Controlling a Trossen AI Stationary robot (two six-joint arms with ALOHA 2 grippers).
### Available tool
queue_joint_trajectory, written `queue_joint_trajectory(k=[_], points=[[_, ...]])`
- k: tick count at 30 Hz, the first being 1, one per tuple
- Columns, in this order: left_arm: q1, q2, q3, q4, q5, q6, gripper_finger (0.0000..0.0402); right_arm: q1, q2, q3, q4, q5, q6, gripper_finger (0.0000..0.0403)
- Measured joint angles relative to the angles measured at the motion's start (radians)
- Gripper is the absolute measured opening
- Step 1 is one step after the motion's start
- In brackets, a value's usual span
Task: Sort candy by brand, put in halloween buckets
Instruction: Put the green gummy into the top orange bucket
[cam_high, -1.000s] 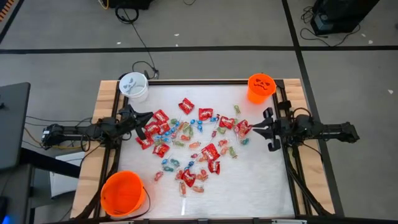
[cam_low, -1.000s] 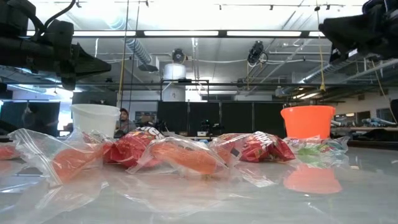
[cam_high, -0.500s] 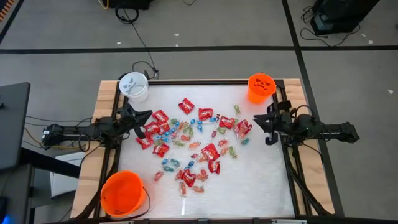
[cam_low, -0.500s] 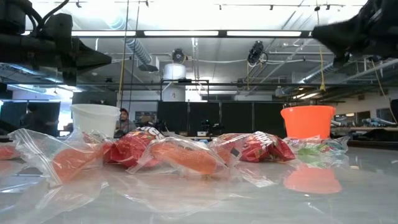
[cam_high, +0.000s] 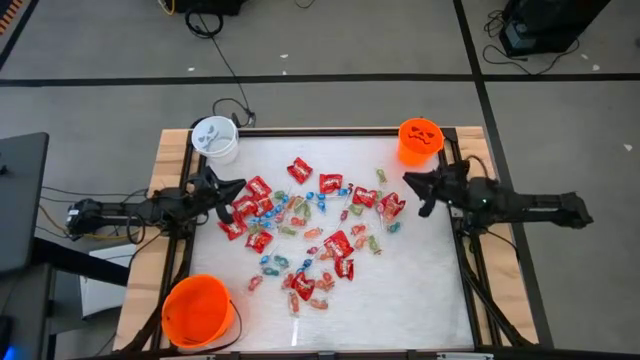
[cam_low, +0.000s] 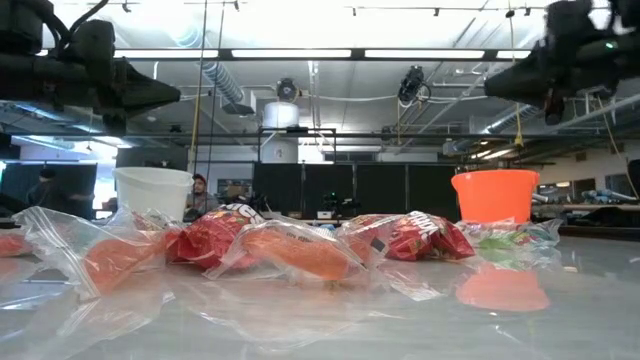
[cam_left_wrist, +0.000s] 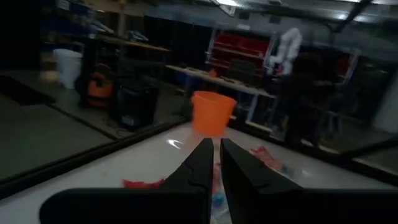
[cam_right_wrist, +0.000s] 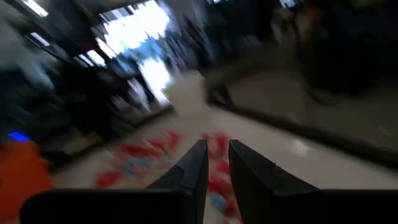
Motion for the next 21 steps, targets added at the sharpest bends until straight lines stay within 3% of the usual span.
queue_joint_trajectory(k=[8, 12, 21], points=[[0.0, 0.145, 0.057, 0.043, 0.008, 0.002, 0.0037, -0.173, 0.476, 0.371, -0.417, -0.019, 0.0, 0.0101], [0.0, 0.223, 0.059, 0.102, -0.002, 0.043, 0.0037, -0.262, 0.71, 0.47, -0.455, -0.042, -0.068, 0.0117], [0.0, 0.324, 0.059, 0.19, -0.012, 0.057, 0.0037, -0.42, 1.098, 0.615, -0.488, -0.243, -0.109, 0.0148]])
